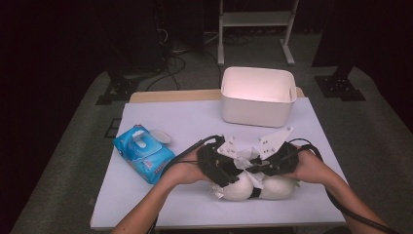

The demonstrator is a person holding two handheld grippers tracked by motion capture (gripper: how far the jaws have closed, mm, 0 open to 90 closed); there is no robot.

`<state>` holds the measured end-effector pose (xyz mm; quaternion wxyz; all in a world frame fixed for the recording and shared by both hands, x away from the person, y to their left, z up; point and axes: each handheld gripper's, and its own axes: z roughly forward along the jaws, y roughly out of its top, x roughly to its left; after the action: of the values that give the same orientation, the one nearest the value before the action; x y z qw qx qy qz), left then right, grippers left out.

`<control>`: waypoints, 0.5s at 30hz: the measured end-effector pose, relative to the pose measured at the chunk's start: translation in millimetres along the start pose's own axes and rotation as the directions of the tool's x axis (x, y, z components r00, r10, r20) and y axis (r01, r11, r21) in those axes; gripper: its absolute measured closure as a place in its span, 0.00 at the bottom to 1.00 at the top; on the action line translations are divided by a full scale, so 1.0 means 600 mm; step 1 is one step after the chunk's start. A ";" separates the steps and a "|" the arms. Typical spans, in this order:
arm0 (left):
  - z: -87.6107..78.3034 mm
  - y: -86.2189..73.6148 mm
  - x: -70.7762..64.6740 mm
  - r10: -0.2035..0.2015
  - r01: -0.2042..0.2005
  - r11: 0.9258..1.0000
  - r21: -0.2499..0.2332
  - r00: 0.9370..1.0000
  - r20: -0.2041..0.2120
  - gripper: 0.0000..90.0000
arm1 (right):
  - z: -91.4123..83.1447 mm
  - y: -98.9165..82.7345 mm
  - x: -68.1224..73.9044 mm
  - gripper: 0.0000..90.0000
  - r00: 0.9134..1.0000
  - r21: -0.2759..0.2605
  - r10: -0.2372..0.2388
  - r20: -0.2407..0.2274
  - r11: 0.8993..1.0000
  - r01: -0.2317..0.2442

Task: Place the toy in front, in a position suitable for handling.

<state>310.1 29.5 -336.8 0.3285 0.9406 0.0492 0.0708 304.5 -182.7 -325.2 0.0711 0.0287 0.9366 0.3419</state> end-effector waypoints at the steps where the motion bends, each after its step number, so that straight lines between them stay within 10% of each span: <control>1: -0.004 -0.002 -0.001 -0.008 0.008 1.000 -0.009 1.000 -0.010 0.29 | -0.002 -0.009 -0.003 0.92 1.000 0.023 -0.001 0.006 1.000 0.001; 15: -0.012 -0.012 -0.003 -0.030 0.030 1.000 0.000 1.000 0.001 0.25 | -0.046 -0.080 -0.015 0.92 0.993 0.005 0.115 0.037 0.993 -0.116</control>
<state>306.6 39.4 -335.8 0.3297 0.9397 0.0634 0.0655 308.9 -237.7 -334.4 0.0681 0.0892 0.9332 0.3414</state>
